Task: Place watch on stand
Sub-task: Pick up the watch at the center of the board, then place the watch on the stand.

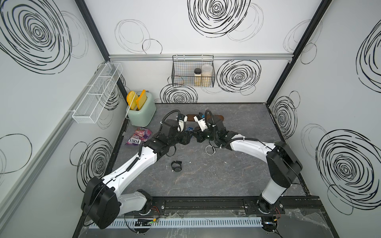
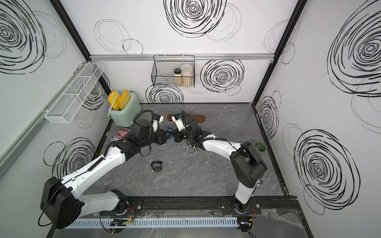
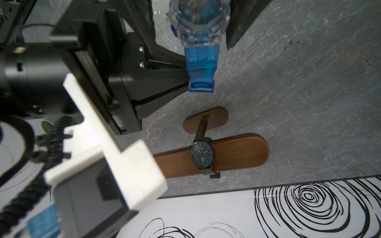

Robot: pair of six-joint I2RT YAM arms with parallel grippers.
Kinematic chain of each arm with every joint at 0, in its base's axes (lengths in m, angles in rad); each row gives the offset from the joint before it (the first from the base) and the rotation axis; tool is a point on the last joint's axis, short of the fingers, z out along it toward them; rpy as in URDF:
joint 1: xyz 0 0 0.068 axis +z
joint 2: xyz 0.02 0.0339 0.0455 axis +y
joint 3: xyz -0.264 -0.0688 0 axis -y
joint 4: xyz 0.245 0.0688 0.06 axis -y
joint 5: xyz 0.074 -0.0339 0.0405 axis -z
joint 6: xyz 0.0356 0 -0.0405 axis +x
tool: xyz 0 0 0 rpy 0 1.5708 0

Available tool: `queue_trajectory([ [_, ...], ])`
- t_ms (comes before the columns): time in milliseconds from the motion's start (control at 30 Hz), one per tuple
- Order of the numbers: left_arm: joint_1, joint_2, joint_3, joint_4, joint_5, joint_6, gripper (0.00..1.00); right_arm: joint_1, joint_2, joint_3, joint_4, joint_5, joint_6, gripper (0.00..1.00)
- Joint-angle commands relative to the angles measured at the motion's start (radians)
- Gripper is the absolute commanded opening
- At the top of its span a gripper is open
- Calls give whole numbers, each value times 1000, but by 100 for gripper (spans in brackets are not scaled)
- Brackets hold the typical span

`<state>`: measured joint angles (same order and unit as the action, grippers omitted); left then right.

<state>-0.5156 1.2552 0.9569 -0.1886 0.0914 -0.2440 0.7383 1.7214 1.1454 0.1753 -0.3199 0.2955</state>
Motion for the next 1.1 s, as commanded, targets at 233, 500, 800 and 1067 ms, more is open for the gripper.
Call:
queue_trajectory([
  [233, -8, 14, 54, -34, -58, 16, 49, 7, -22, 35, -19, 11, -25, 0],
  [500, -4, 30, 62, -33, -24, 15, 36, 5, -17, 43, -12, 9, -27, 1],
  [800, 46, 28, 127, -60, -18, -12, 27, -57, -63, 25, -37, -11, -35, 53],
  [1067, 146, 98, 221, -118, -114, 23, 27, -202, -265, -137, -11, 21, -41, 74],
])
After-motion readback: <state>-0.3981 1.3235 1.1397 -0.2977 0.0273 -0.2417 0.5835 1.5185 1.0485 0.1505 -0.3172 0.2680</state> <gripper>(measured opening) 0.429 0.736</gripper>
